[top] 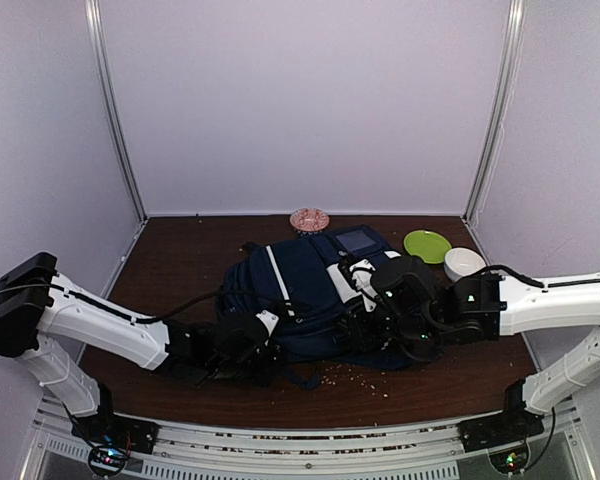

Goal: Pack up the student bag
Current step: Zip the student bag at the center of the board.

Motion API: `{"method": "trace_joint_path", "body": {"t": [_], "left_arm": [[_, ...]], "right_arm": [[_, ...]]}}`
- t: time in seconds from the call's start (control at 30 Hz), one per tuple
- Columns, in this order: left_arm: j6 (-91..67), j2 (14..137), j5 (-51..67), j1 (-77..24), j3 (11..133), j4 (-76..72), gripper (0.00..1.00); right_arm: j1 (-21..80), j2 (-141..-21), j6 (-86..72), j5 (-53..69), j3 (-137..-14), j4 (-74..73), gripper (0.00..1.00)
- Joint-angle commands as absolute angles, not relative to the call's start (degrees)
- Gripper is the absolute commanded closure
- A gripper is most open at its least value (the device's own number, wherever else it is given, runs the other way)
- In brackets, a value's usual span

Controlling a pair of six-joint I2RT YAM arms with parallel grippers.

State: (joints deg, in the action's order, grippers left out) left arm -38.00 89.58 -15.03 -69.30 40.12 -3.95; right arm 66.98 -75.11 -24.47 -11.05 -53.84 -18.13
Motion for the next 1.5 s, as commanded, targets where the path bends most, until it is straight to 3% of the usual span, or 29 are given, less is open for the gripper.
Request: {"method": "trace_joint_path", "body": {"t": [0.0,0.47,1.07,1.47], "left_arm": [[-37.38,89.93,-15.02,-68.53,40.83,-3.86,0.66],[-36.67,88.64,-14.50,-68.47,40.32,-5.22,1.00],[-34.63,80.45,-13.92,-68.47,34.64,-8.92,1.00],[-35.43,80.07,-13.58,-68.42,33.10,-9.76,1.00]], "right_arm": [[66.78,-74.14,-25.06,-12.54,-53.53,-16.77,0.61],[66.78,-74.33,-24.98,-12.34,-53.71,-16.84,0.61],[67.70,-76.35,-21.37,-7.71,-53.81,-13.98,0.60],[73.47,-90.28,-17.10,-9.03,-62.65,-9.61,0.55]]}}
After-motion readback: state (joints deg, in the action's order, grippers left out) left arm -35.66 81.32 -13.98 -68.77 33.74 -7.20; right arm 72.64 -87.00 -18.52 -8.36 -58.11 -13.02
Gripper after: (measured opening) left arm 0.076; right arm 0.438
